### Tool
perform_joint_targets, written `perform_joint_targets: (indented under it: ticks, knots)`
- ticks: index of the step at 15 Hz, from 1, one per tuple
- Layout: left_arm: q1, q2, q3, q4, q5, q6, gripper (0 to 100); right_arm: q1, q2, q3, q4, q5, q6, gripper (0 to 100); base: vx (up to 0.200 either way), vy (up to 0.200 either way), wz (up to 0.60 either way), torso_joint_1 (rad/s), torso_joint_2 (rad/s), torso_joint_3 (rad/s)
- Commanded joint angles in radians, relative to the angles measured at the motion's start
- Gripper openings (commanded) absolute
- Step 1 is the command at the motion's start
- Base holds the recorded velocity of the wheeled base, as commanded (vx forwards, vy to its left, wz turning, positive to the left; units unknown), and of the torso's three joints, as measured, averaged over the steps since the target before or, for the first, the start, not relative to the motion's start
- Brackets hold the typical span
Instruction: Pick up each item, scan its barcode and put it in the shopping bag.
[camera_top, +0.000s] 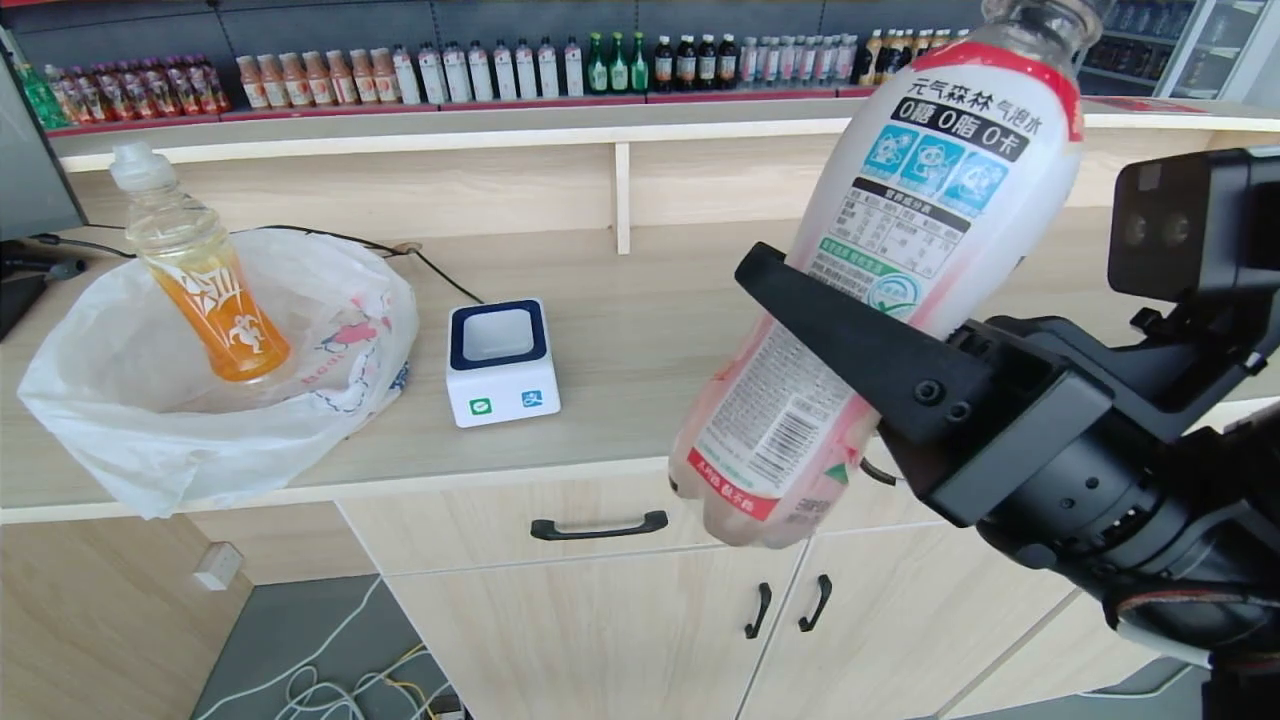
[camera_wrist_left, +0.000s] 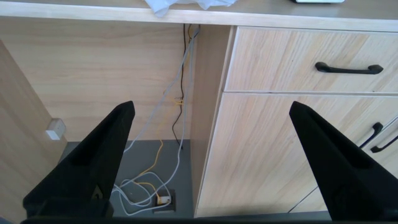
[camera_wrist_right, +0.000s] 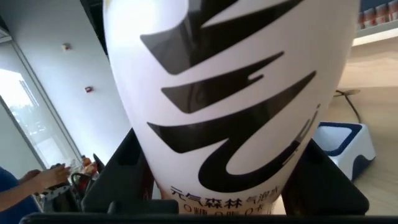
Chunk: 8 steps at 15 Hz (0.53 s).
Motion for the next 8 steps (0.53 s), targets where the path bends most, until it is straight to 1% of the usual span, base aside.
perform_joint_targets:
  ticks: [1, 3, 6, 8]
  knots:
    - [0.0, 0.0, 0.0, -0.001, 0.0, 0.0, 100, -0.008, 0.015, 0.008, -0.003, -0.02, -0.016, 0, 0.0, 0.0, 0.0, 0.0, 0.0, 0.0]
    - [0.0, 0.0, 0.0, -0.001, 0.0, 0.0, 100, -0.008, 0.027, 0.038, -0.003, -0.071, -0.07, 0, 0.0, 0.0, 0.0, 0.0, 0.0, 0.0]
    - [0.0, 0.0, 0.0, -0.001, 0.0, 0.0, 100, -0.011, 0.032, 0.053, -0.003, -0.14, -0.195, 0, 0.0, 0.0, 0.0, 0.0, 0.0, 0.0]
    - [0.0, 0.0, 0.0, -0.001, 0.0, 0.0, 100, -0.044, 0.033, 0.087, -0.003, -0.2, -0.257, 0, 0.0, 0.0, 0.0, 0.0, 0.0, 0.0]
